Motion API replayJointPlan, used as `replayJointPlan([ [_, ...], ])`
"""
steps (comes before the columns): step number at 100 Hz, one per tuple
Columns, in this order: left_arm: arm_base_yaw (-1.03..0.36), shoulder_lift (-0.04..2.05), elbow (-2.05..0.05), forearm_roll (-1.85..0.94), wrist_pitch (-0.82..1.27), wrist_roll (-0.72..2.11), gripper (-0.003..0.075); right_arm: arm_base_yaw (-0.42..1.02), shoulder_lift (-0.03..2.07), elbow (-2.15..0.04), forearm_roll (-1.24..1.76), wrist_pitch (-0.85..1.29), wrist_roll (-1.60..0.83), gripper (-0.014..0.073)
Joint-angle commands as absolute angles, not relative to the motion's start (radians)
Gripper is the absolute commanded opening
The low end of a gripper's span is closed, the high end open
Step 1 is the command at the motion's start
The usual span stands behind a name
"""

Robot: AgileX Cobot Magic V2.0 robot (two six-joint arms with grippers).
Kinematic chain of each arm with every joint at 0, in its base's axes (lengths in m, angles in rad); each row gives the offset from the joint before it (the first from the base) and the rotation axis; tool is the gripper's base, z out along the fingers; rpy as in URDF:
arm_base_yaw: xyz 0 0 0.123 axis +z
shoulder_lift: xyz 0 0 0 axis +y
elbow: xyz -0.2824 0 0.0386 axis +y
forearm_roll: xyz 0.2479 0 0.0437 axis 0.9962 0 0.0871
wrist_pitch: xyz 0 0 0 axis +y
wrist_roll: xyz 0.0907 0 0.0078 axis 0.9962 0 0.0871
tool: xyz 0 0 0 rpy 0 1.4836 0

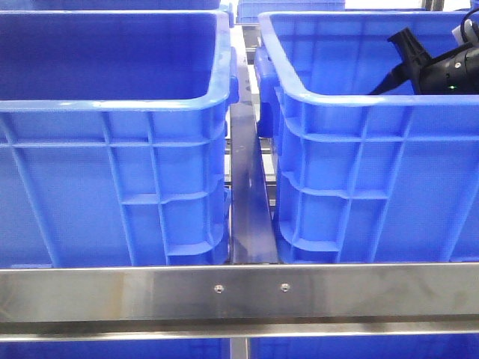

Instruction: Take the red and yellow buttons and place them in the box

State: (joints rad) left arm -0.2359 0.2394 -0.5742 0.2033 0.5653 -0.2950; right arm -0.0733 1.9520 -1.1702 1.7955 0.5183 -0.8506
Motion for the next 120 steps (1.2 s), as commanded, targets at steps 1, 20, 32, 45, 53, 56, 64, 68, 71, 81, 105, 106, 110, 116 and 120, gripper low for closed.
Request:
replayJointPlan([
  [1,-0.234,0.251,-0.600,0.210,0.479,-0.295,-0.0019,-0.080,1.897,-1.202,1.847,0.571,-0.859,0.0540],
  [20,-0.234,0.251,-0.600,0.210,0.479,-0.295,-0.0019,-0.080,1.897,-1.202,1.847,0.575,-0.859,0.0553],
  [32,-0.234,0.251,-0.600,0.210,0.479,-0.295,-0.0019,-0.080,1.897,-1.202,1.847,0.603,-0.859,0.0553],
  [45,-0.234,0.251,-0.600,0.210,0.479,-0.295,-0.0019,-0.080,1.897,-1.202,1.843,0.657,-0.859,0.0553],
  [53,-0.234,0.251,-0.600,0.210,0.479,-0.295,-0.0019,-0.080,1.897,-1.202,1.819,0.686,-0.859,0.0552],
  [56,-0.234,0.251,-0.600,0.210,0.479,-0.295,-0.0019,-0.080,1.897,-1.202,1.808,0.697,-0.859,0.0552],
  [64,-0.234,0.251,-0.600,0.210,0.479,-0.295,-0.0019,-0.080,1.897,-1.202,1.771,0.720,-0.859,0.0552],
  [68,-0.234,0.251,-0.600,0.210,0.479,-0.295,-0.0019,-0.080,1.897,-1.201,1.756,0.724,-0.859,0.0552],
  [71,-0.234,0.251,-0.600,0.210,0.479,-0.295,-0.0019,-0.080,1.896,-1.201,1.747,0.724,-0.859,0.0552],
  [81,-0.234,0.251,-0.600,0.210,0.479,-0.295,-0.0019,-0.080,1.888,-1.201,1.718,0.713,-0.858,0.0552],
  [105,-0.234,0.251,-0.600,0.210,0.479,-0.295,-0.0019,-0.080,1.850,-1.201,1.670,0.712,-0.845,0.0552],
  [106,-0.234,0.251,-0.600,0.210,0.479,-0.295,-0.0019,-0.080,1.848,-1.201,1.666,0.712,-0.843,0.0552],
  [110,-0.234,0.251,-0.600,0.210,0.479,-0.295,-0.0019,-0.080,1.842,-1.201,1.644,0.714,-0.832,0.0552],
  [116,-0.234,0.251,-0.600,0.210,0.479,-0.295,-0.0019,-0.080,1.834,-1.201,1.612,0.717,-0.822,0.0552],
  [120,-0.234,0.251,-0.600,0.210,0.479,-0.295,-0.0019,-0.080,1.826,-1.201,1.587,0.718,-0.816,0.0552],
])
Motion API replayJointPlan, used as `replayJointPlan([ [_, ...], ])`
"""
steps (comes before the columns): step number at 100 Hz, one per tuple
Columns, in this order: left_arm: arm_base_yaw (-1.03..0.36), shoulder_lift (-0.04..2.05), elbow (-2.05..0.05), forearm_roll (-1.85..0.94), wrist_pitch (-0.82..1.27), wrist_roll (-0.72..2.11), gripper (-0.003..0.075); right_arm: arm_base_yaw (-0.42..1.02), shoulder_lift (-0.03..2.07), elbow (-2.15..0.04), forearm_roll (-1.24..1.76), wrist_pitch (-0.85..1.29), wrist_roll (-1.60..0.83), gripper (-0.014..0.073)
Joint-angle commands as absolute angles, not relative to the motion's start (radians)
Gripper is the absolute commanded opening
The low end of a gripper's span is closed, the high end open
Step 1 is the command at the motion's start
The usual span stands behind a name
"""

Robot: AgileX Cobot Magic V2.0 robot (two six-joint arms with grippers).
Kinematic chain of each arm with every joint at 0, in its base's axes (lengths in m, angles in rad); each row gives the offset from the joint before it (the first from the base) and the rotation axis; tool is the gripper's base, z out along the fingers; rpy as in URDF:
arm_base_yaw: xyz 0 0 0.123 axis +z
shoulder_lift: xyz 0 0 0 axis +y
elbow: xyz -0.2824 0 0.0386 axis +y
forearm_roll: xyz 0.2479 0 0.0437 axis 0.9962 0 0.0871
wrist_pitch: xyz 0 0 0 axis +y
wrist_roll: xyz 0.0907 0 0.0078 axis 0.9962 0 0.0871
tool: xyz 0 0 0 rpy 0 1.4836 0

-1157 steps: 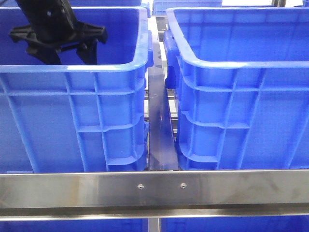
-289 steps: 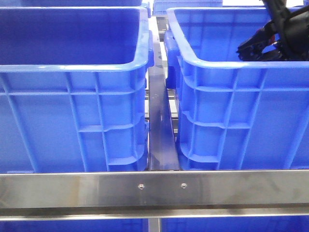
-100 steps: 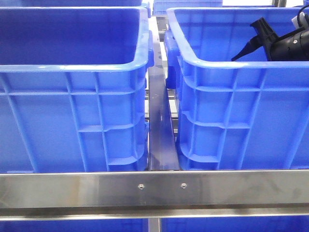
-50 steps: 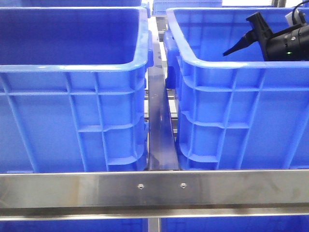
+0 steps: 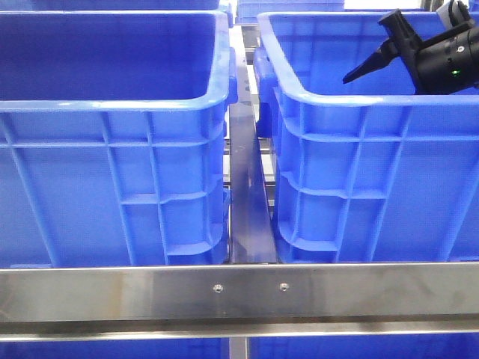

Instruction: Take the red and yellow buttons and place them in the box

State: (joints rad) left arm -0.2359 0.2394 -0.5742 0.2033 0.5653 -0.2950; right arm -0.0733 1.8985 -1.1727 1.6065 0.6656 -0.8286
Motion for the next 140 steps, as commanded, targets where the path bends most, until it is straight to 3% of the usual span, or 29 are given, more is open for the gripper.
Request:
replayJointPlan([
  [1,-0.234,0.251,-0.600,0.210,0.479,-0.295,-0.0019,-0.080,1.826,-1.201,1.583,0.719,-0.814,0.0552],
  [36,-0.234,0.251,-0.600,0.210,0.479,-0.295,-0.0019,-0.077,1.688,-1.201,1.366,0.696,-0.814,0.0548],
  [60,-0.234,0.251,-0.600,0.208,0.479,-0.295,-0.0019,-0.050,1.501,-1.154,1.225,0.553,-0.815,0.0548],
  [97,-0.234,0.251,-0.600,0.208,0.479,-0.295,-0.0019,0.013,1.172,-0.911,1.020,0.306,-0.816,0.0548],
  [140,-0.234,0.251,-0.600,0.208,0.479,-0.295,-0.0019,0.013,0.700,-0.617,0.887,0.232,-0.828,0.0548],
])
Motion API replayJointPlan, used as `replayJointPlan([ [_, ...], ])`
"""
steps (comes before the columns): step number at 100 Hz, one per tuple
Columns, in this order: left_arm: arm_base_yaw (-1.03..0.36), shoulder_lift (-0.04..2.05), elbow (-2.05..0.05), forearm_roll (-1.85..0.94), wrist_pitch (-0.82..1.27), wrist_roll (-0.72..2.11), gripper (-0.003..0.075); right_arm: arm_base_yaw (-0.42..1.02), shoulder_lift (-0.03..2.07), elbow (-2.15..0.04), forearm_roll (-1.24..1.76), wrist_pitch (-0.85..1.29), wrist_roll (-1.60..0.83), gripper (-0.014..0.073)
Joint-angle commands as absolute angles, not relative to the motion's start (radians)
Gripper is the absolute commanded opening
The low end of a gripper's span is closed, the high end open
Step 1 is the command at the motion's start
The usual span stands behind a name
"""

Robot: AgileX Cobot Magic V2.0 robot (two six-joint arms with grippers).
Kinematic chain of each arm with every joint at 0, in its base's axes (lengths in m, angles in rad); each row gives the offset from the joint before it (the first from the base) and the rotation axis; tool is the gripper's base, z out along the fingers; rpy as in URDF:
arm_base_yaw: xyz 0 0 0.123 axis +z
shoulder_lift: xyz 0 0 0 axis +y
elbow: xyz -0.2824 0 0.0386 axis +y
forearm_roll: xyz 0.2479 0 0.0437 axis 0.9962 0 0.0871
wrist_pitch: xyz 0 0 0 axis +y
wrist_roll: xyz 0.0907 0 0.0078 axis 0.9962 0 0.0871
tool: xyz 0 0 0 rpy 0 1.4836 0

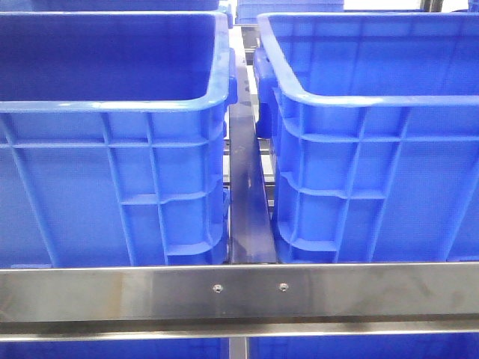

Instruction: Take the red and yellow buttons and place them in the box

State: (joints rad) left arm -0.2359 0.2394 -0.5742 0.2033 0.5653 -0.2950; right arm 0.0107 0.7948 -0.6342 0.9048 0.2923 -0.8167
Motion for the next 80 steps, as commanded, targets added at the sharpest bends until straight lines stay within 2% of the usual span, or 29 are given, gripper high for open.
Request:
replayJointPlan([
  [1,-0.234,0.251,-0.600,0.208,0.479,-0.295,-0.0019,0.013,0.692,-0.613,0.886,0.231,-0.828,0.0548],
  [18,-0.234,0.251,-0.600,0.208,0.479,-0.295,-0.0019,0.013,0.525,-0.537,0.868,0.208,-0.828,0.0541],
  [28,-0.234,0.251,-0.600,0.208,0.479,-0.295,-0.0019,0.013,0.459,-0.504,0.868,0.208,-0.828,0.0474],
  [34,-0.234,0.251,-0.600,0.208,0.479,-0.295,-0.0019,0.013,0.437,-0.492,0.868,0.208,-0.828,0.0385],
  [51,-0.234,0.251,-0.600,0.208,0.479,-0.295,-0.0019,0.013,0.424,-0.488,0.868,0.232,-0.828,0.0026],
  [57,-0.234,0.251,-0.600,0.208,0.479,-0.295,-0.0018,0.013,0.424,-0.488,0.868,0.233,-0.828,-0.0069],
  [74,-0.234,0.251,-0.600,0.208,0.479,-0.295,-0.0012,0.013,0.424,-0.488,0.870,0.235,-0.828,-0.0067],
  [80,-0.234,0.251,-0.600,0.208,0.479,-0.295,0.0024,0.013,0.424,-0.488,0.870,0.238,-0.828,-0.0067],
])
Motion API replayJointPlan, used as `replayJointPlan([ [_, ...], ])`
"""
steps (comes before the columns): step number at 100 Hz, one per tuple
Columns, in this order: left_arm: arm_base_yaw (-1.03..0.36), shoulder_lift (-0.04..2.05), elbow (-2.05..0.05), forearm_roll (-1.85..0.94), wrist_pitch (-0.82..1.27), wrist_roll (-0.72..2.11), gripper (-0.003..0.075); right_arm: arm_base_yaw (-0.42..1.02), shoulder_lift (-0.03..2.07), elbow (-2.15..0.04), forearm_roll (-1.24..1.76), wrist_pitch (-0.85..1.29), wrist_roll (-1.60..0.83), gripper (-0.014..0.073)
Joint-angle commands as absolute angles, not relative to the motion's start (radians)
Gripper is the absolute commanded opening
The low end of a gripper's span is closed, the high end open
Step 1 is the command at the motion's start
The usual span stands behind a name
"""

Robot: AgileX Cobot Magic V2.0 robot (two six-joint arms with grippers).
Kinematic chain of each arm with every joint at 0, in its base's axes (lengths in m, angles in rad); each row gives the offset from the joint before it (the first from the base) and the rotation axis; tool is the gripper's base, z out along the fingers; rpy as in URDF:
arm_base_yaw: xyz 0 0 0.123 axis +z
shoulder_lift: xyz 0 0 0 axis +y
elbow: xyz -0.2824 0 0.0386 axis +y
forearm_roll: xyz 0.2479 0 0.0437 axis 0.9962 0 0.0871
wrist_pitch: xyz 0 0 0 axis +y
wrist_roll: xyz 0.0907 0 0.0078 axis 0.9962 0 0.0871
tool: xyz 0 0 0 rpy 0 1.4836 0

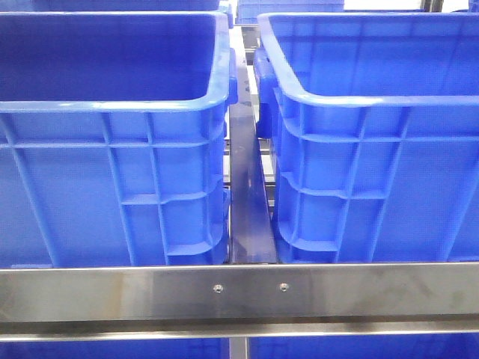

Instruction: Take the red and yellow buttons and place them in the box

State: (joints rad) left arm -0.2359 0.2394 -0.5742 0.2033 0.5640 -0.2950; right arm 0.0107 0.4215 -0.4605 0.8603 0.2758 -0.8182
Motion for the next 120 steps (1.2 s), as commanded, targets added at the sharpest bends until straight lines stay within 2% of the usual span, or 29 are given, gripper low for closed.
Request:
replayJointPlan([
  [1,-0.234,0.251,-0.600,0.208,0.479,-0.295,0.0031,0.013,0.424,-0.488,0.870,0.239,-0.828,-0.0067],
  [11,-0.234,0.251,-0.600,0.208,0.479,-0.295,0.0167,0.013,0.424,-0.488,0.870,0.246,-0.828,-0.0067],
  [21,-0.234,0.251,-0.600,0.208,0.479,-0.295,0.0351,0.013,0.424,-0.488,0.870,0.246,-0.828,-0.0067],
  [28,-0.234,0.251,-0.600,0.208,0.479,-0.295,0.0418,0.013,0.424,-0.488,0.870,0.246,-0.828,-0.0067],
  [47,-0.234,0.283,-0.600,0.216,0.477,-0.295,0.0422,0.013,0.424,-0.488,0.870,0.246,-0.828,-0.0067],
  [61,-0.234,0.385,-0.636,0.216,0.472,-0.295,0.0422,0.013,0.424,-0.488,0.870,0.246,-0.828,-0.0067],
  [102,-0.233,0.962,-1.014,0.220,0.636,-0.306,0.0423,0.013,0.424,-0.488,0.870,0.246,-0.828,-0.0067],
  [120,-0.188,1.184,-1.127,0.220,0.692,-0.306,0.0422,0.013,0.424,-0.488,0.870,0.249,-0.828,-0.0067],
])
